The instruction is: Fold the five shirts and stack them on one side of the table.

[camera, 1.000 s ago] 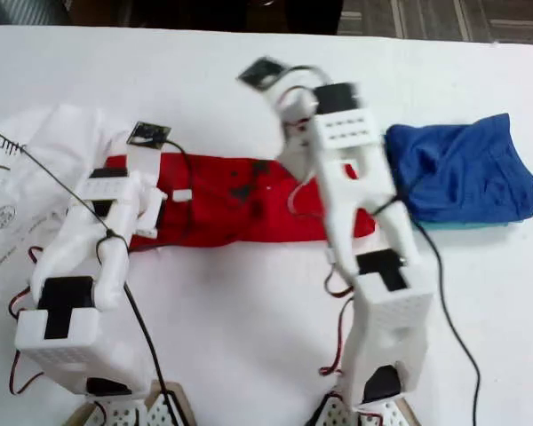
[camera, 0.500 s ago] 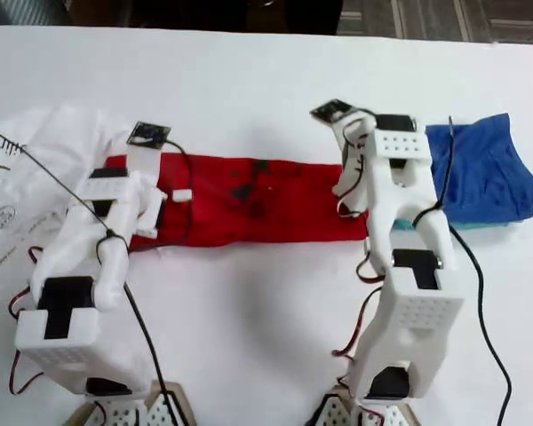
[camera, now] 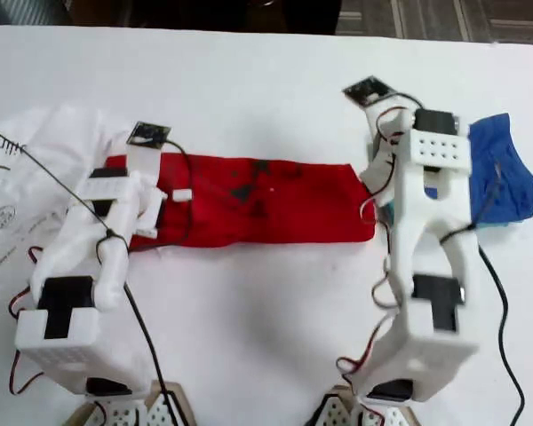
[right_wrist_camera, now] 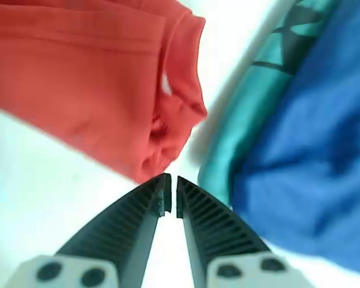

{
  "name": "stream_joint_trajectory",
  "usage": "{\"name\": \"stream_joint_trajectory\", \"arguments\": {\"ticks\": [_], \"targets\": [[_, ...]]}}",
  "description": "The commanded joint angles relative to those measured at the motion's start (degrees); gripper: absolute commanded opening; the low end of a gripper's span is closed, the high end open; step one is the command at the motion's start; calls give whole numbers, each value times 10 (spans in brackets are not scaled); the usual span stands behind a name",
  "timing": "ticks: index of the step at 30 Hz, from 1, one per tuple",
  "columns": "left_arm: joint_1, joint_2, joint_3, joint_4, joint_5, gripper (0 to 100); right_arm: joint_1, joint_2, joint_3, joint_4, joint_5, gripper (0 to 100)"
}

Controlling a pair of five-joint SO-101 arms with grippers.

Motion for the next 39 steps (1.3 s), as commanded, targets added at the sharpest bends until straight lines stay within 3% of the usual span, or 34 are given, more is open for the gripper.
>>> {"name": "stream_joint_trajectory", "arguments": {"ticks": [1, 9, 14, 19, 25, 39], "targets": [[5, -8, -44, 39, 7, 31, 7, -106, 61, 15, 2, 21], [-5, -8, -195, 208, 48, 41, 52, -241, 396, -148, 23, 21], [-71, -3, -256, 226, 47, 201, 135, -303, 552, -247, 82, 21], [-139, 6, -255, 164, 47, 221, 232, -323, 608, -287, 128, 21], [-139, 109, -310, 166, 60, 221, 287, -323, 660, -350, 143, 21], [-117, 356, -575, 317, 110, 219, 291, -323, 706, -394, 138, 21]]}}
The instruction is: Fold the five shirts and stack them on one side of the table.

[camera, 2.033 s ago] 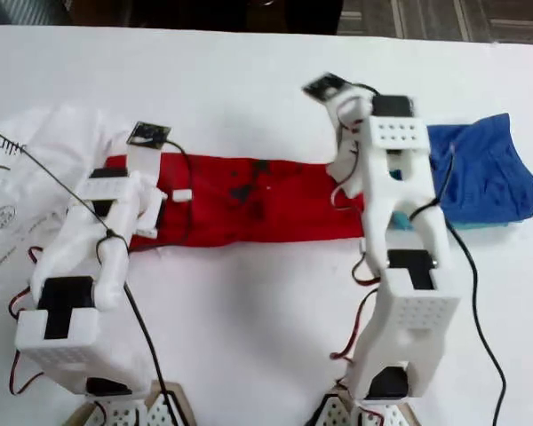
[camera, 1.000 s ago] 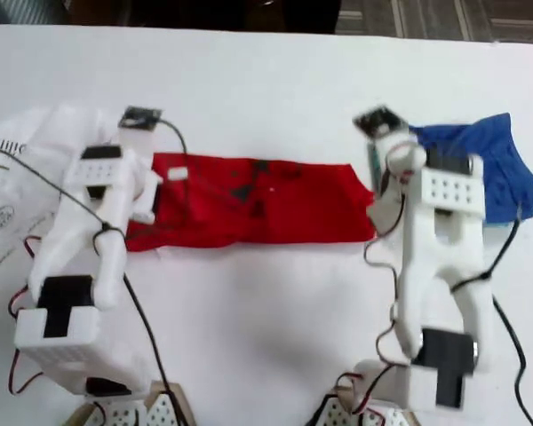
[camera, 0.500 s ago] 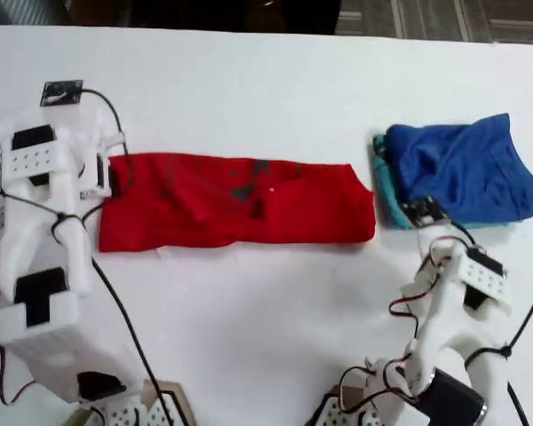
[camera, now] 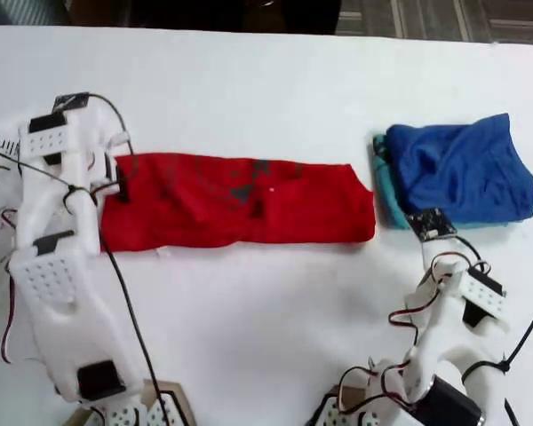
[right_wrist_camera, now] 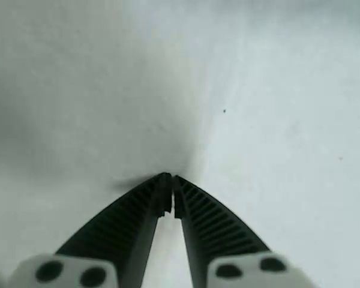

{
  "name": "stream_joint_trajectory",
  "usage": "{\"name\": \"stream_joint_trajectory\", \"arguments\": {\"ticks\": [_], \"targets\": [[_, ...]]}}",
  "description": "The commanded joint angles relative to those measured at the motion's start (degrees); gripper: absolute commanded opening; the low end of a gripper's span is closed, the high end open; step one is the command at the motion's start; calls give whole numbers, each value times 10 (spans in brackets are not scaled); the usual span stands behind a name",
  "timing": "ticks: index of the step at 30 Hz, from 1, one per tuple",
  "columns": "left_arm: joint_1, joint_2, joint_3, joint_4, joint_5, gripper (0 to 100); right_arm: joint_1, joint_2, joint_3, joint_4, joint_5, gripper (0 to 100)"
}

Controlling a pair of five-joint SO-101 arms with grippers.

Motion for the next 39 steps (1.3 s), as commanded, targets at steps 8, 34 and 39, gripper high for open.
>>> {"name": "stream_joint_trajectory", "arguments": {"ticks": [8, 34, 39], "targets": [[84, 139, -203, 150, 7, 221, 7, -10, 4, -13, -3, 21], [26, 220, -300, 206, -42, 26, 8, -10, 5, -13, -3, 21], [-36, 203, -297, 207, -53, 26, 8, -10, 5, -13, -3, 21]]}}
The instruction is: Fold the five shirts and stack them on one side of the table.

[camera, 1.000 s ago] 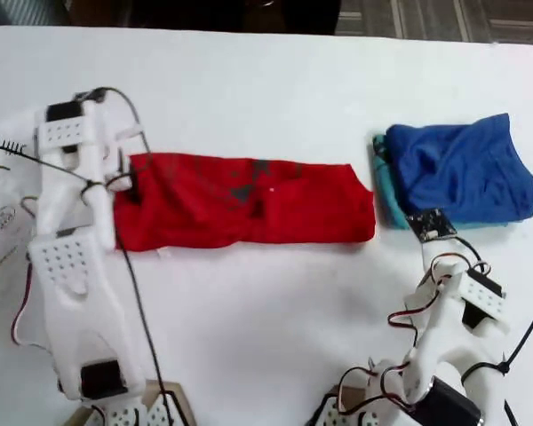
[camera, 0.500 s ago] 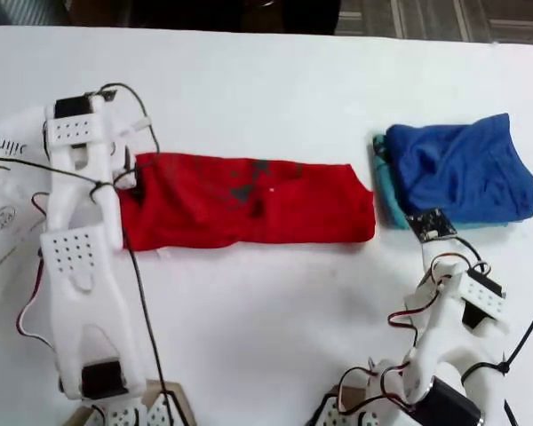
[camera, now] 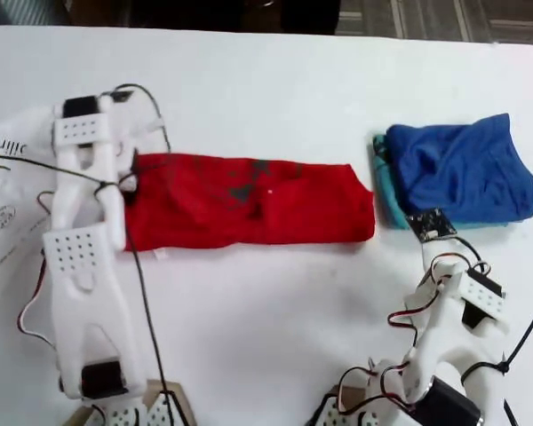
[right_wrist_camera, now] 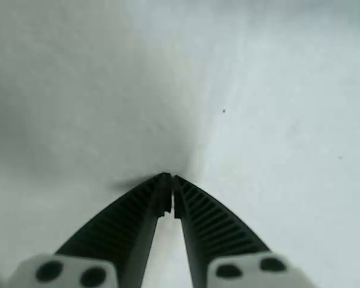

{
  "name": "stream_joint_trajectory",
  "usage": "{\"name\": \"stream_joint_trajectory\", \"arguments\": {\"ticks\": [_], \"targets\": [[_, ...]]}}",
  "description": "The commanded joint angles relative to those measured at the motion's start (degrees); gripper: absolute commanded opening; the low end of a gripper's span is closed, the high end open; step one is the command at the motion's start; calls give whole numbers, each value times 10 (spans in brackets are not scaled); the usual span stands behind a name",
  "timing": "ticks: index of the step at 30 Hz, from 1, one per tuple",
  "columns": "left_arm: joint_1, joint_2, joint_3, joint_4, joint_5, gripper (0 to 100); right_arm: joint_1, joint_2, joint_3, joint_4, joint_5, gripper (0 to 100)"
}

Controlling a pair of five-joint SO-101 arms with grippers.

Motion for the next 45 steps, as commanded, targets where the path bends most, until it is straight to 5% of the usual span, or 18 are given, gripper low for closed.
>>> {"name": "stream_joint_trajectory", "arguments": {"ticks": [1, 9, 18, 33, 45], "targets": [[-79, -24, 15, 11, -7, 26, 7, -7, 3, -9, -3, 21], [-70, -199, 153, 10, -41, 26, 7, -7, 3, -9, -2, 21], [95, -365, 262, 9, -12, 26, 7, -7, 3, -9, -2, 21], [377, -422, 122, -4, 43, 26, 32, -12, 15, -46, -76, 21], [500, -368, 110, -131, 70, 26, 32, -12, 15, -46, -76, 21]]}}
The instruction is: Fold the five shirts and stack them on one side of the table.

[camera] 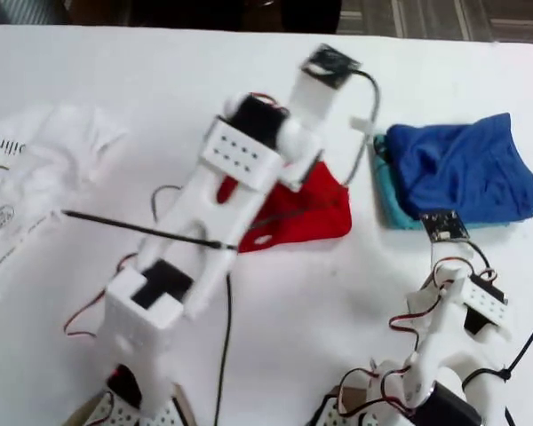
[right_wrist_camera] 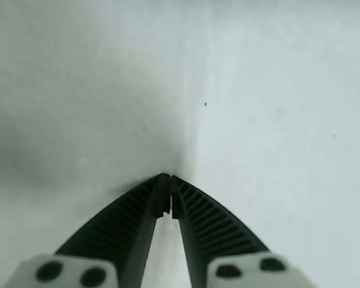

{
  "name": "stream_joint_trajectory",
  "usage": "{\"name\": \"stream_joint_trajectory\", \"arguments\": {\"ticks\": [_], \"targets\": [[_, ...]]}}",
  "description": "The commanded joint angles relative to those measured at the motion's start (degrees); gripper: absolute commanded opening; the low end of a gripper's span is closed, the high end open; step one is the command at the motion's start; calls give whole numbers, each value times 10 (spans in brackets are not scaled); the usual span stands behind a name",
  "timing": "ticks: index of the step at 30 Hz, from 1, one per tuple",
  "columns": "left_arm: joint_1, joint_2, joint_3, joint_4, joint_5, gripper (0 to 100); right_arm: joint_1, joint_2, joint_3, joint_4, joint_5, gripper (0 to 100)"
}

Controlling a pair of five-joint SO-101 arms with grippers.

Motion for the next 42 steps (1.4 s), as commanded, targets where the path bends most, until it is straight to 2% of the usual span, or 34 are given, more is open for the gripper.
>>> {"name": "stream_joint_trajectory", "arguments": {"ticks": [1, 11, 17, 22, 26, 30, 32, 42], "targets": [[20, 21, -10, -44, 6, 26, 16, -6, 1, -23, -4, 21], [22, 80, -10, -114, 4, 33, 16, -6, 2, -23, -4, 21], [19, 75, -10, -92, 4, 232, 16, -6, 2, -23, -4, 21], [-3, 54, -66, -44, 3, 203, 16, -6, 2, -23, -4, 21], [-52, 56, -112, -4, 2, 181, 16, -6, 2, -23, -4, 21], [-105, 96, -94, -3, 2, 13, 16, -6, 2, -23, -4, 21], [-116, 123, -87, -5, -10, 41, 16, -6, 2, -23, -4, 21], [-125, 215, -87, -83, -25, 28, 16, -6, 2, -23, -4, 21]]}}
